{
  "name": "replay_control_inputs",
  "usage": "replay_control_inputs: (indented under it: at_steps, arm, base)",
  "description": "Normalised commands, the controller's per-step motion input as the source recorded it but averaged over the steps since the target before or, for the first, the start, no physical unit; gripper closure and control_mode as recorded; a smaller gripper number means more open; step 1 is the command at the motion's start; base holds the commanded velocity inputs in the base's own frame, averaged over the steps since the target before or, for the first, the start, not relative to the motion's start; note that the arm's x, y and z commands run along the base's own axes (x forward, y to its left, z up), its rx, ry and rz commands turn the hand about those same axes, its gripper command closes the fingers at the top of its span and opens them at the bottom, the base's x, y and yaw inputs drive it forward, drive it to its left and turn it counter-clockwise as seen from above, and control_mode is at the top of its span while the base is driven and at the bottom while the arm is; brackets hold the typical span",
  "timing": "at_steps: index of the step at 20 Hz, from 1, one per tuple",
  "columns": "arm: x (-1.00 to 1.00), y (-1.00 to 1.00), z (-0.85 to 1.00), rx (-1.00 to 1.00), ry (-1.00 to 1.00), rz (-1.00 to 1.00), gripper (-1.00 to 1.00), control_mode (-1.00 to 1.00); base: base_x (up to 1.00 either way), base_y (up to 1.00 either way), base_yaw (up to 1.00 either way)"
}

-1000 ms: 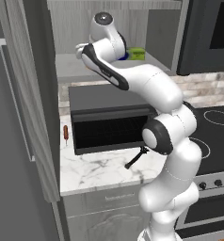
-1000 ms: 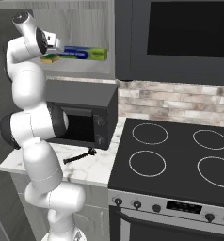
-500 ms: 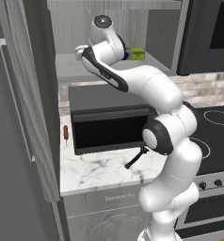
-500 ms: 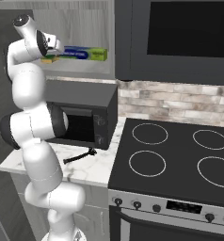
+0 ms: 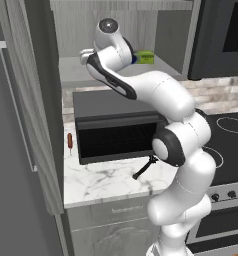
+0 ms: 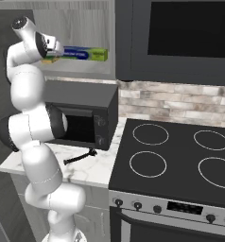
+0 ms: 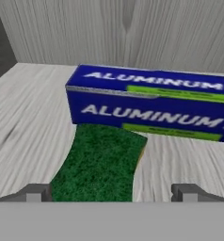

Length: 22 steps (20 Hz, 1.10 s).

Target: Pick the dish brush and sponge from the cabinet and place them on the counter.

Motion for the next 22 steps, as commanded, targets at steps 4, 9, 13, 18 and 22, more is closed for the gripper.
replay_control_inputs:
  at_steps: [4,9,13,18,22]
  arm:
    - [-0.04,0.0,-0.23,0.01,-0.03,-0.06,-1.0,-1.0]
    - [-0.06,0.0,-0.27,0.04,-0.01,-0.09,-1.0,-1.0]
    - [-0.02,0.02,-0.25,0.04,0.0,-0.1,-1.0,-1.0]
    - [0.03,0.0,-0.02,0.0,0.01,-0.04,-1.0,-1.0]
    - [0.23,0.0,0.06,0.0,0.01,-0.05,-1.0,-1.0]
  base:
    - [0.0,0.0,0.0]
    - [0.0,0.0,0.0]
    - [0.0,0.0,0.0]
    - [0.0,0.0,0.0]
    - [0.0,0.0,0.0]
